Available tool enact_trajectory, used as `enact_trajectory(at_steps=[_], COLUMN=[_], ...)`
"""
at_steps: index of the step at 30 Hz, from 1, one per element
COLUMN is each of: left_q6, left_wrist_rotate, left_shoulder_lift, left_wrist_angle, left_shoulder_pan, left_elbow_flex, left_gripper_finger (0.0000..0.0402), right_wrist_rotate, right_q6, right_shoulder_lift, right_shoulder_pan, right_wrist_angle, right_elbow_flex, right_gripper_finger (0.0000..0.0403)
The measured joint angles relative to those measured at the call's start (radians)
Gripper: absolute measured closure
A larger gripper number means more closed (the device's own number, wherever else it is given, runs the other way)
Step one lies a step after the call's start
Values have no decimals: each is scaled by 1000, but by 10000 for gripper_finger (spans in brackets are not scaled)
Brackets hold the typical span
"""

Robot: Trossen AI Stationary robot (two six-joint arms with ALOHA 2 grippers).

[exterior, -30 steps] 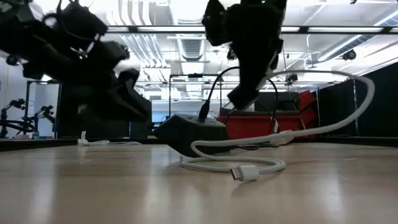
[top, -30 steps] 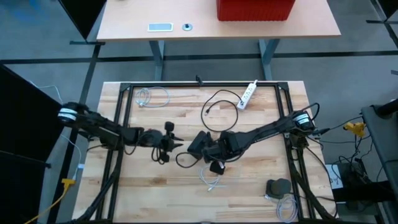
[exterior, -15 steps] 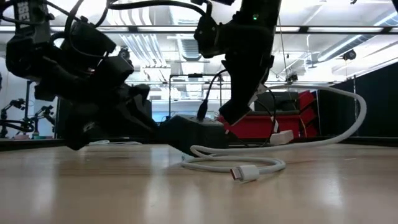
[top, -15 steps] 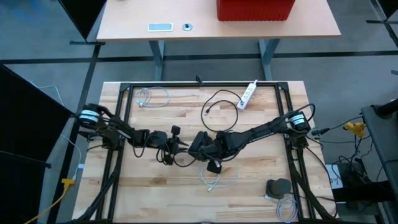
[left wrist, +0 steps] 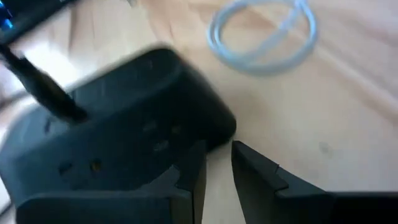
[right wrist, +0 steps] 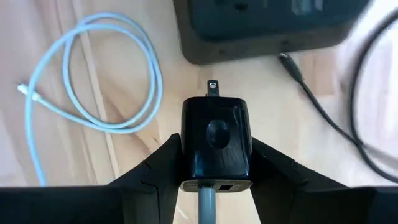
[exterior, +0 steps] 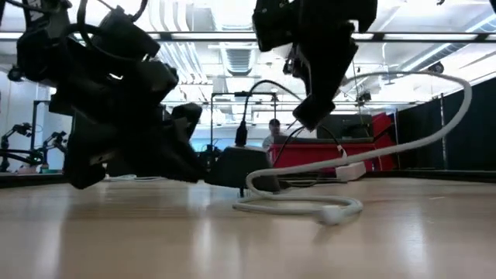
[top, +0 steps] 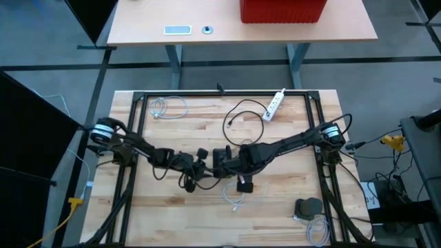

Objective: Insert USB
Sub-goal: Insert the black adapter into the top black outlet extension

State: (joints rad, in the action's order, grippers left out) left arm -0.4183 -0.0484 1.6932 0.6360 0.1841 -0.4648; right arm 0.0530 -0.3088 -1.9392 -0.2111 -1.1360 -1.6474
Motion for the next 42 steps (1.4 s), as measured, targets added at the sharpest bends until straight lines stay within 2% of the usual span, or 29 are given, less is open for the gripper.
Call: enact_trajectory(at_steps=[5,9,16,19,23,31,35,42], left_q6=[17,17,-30,-57,-59,-25,-22,-14], left_wrist_rotate=[-68,-128,-118,-65,37,58,69,81], left_shoulder_lift=[-116,-161,-13,59,90,102,123,155], left_wrist_angle=[-201,-255,-93,17,96,119,124,87], left_shoulder_pan=[0,-15,-73,-93,-124,-125,-121,-120], left_elbow_flex=[0,8,17,16,6,-75,-123,-137], left_gripper_finger=[339,342,360,363,363,363,363,363], right_wrist_rotate=[0,1,3,1,-4,-10,-56,-59], right_q6=[85,124,111,114,131,161,163,149], right_shoulder_lift=[0,0,0,0,0,-4,-18,-63], right_shoulder_pan=[0,4,28,31,48,86,92,85], right_wrist_angle=[-1,13,-75,-98,-127,-133,-150,-232], right_elbow_flex=[-61,-83,-129,-178,-220,-208,-188,-175], right_gripper_finger=[260,260,260,260,260,260,260,260])
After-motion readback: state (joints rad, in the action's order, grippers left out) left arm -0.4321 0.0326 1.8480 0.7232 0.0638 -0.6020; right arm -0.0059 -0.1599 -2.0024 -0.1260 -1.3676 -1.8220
